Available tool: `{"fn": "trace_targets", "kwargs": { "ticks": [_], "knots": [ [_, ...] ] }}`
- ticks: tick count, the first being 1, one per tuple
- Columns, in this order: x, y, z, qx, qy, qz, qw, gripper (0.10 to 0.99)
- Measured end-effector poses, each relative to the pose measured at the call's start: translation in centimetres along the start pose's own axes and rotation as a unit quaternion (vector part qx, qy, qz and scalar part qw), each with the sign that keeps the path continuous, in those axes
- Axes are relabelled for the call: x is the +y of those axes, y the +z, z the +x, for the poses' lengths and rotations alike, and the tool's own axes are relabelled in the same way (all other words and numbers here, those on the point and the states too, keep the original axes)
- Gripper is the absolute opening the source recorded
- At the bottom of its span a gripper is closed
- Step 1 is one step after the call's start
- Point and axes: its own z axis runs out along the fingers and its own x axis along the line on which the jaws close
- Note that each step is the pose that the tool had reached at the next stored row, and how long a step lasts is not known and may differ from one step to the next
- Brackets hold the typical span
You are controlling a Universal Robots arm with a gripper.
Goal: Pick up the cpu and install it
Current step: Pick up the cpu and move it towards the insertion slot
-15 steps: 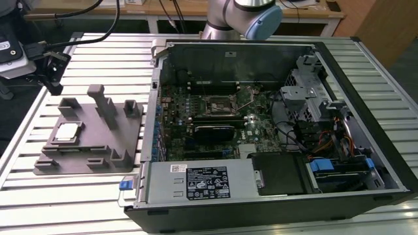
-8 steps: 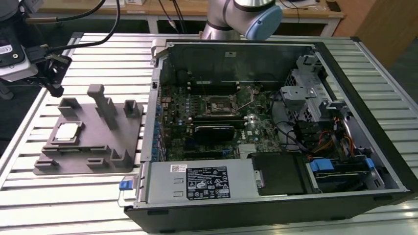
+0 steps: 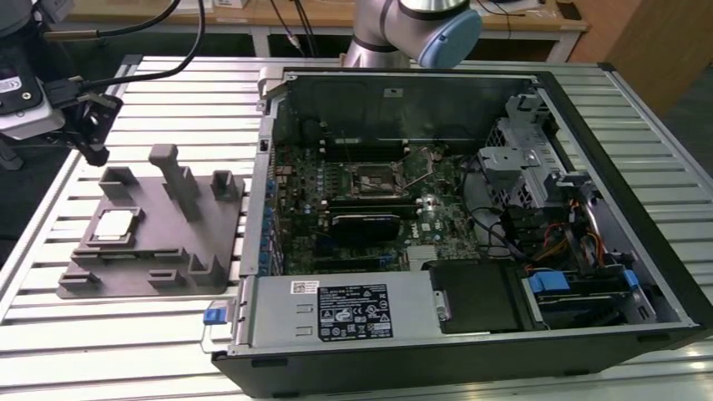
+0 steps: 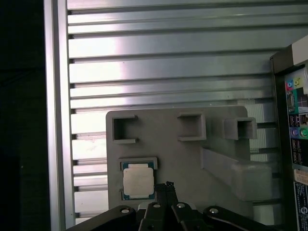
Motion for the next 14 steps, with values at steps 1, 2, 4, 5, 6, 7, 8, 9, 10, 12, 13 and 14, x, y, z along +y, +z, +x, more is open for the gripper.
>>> {"fn": "trace_targets", "kwargs": {
  "ticks": [1, 2, 4, 5, 6, 7, 8, 9, 10, 12, 13, 14],
  "knots": [
    [0.0, 0.05, 0.01, -0.0001, 0.0, -0.0001, 1.0, 0.106],
    [-0.01, 0.1, 0.06, -0.0001, 0.0, 0.0, 1.0, 0.106],
    [-0.03, 0.27, 0.18, 0.0, 0.0, 0.0, 1.0, 0.106],
    [-0.04, 0.37, 0.23, 0.0, 0.0, 0.0, 1.0, 0.106],
    [-0.05, 0.5, 0.27, 0.0, 0.0, 0.0, 1.0, 0.106],
    [-0.06, 0.66, 0.32, 0.0, 0.0, 0.0, 1.0, 0.106],
    [-0.08, 0.84, 0.36, 0.0, 0.0, 0.0, 1.0, 0.106],
    [-0.09, 1.01, 0.4, 0.0001, 0.0, 0.0001, 1.0, 0.106],
    [-0.11, 1.19, 0.43, 0.0001, 0.0, 0.0, 1.0, 0.106],
    [-0.14, 1.57, 0.47, 0.0002, 0.0, 0.0001, 1.0, 0.106],
    [-0.15, 1.74, 0.49, 0.0003, 0.0, 0.0001, 1.0, 0.106],
    [-0.16, 1.93, 0.5, 0.0004, 0.0, 0.0001, 1.0, 0.106]
  ]
}}
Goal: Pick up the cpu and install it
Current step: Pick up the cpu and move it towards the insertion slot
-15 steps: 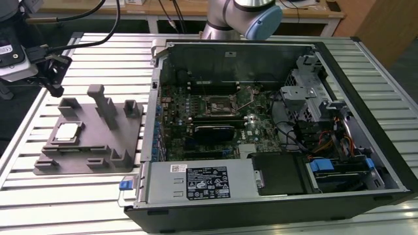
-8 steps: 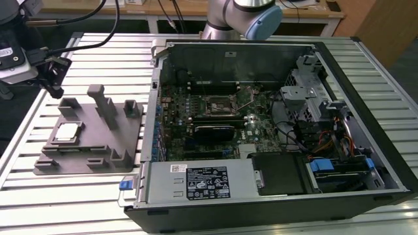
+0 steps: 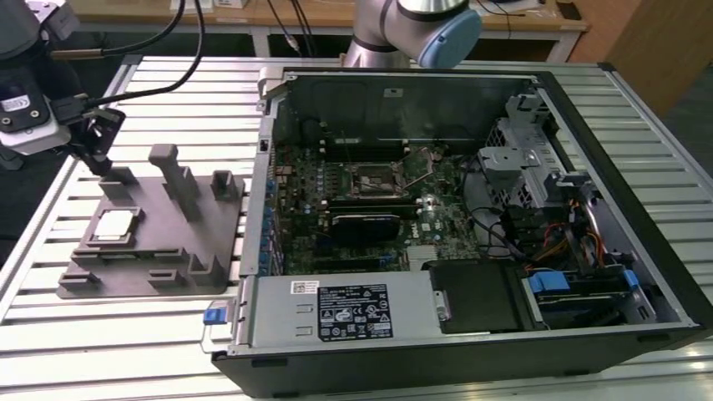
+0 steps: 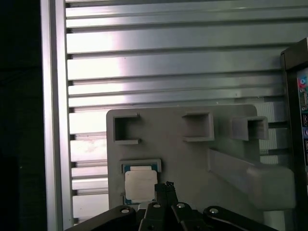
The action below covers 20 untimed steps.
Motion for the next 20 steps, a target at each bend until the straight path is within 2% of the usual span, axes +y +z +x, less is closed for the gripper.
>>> {"fn": "trace_targets", "kwargs": {
  "ticks": [20],
  "knots": [
    [-0.26, 3.13, 0.18, 0.0024, 0.0, 0.0002, 1.0, 0.106]
  ]
}}
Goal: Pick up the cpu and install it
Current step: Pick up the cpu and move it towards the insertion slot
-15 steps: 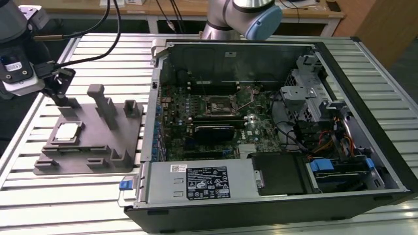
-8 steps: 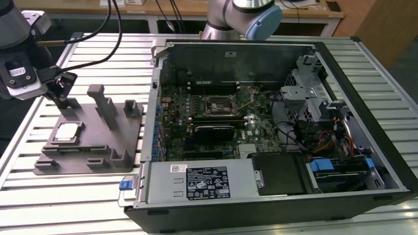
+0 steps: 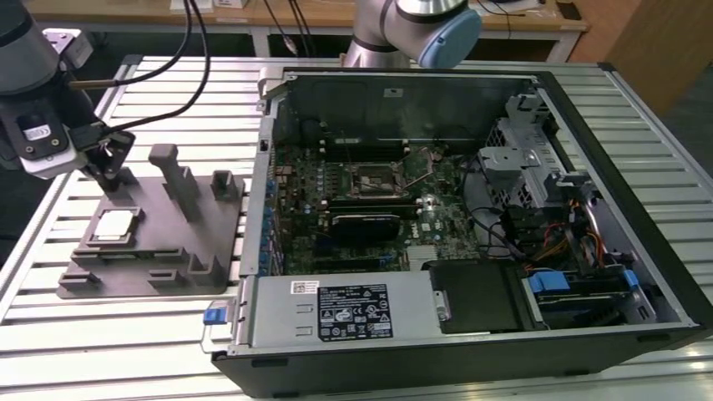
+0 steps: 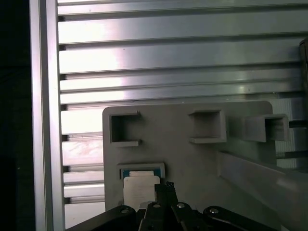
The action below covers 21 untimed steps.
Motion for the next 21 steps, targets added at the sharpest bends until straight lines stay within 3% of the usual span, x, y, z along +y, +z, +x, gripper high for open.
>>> {"fn": "trace_targets", "kwargs": {
  "ticks": [15, 21],
  "knots": [
    [-0.15, 1.58, 0.05, 0.0009, 0.0, 0.0001, 1.0, 0.106],
    [-0.19, 1.81, 0.26, 0.0008, 0.0, 0.0, 1.0, 0.106]
  ]
}}
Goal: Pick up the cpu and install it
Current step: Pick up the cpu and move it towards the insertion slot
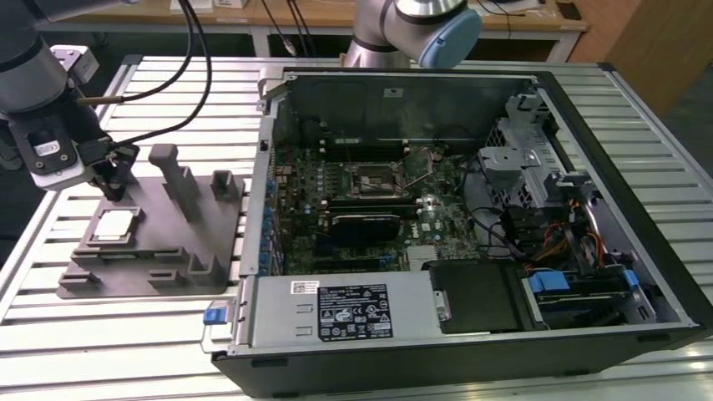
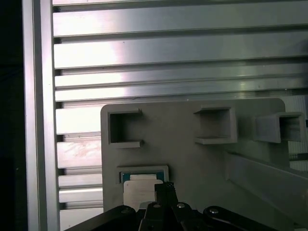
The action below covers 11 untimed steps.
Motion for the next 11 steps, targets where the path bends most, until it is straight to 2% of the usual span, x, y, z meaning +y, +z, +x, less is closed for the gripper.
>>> {"fn": "trace_targets", "kwargs": {
  "ticks": [5, 11],
  "knots": [
    [-0.01, 0.01, 0.04, 0.0, 0.0, 0.0, 1.0, 0.106],
    [-0.05, 0.18, 0.49, 0.0, 0.0, 0.0, 1.0, 0.106]
  ]
}}
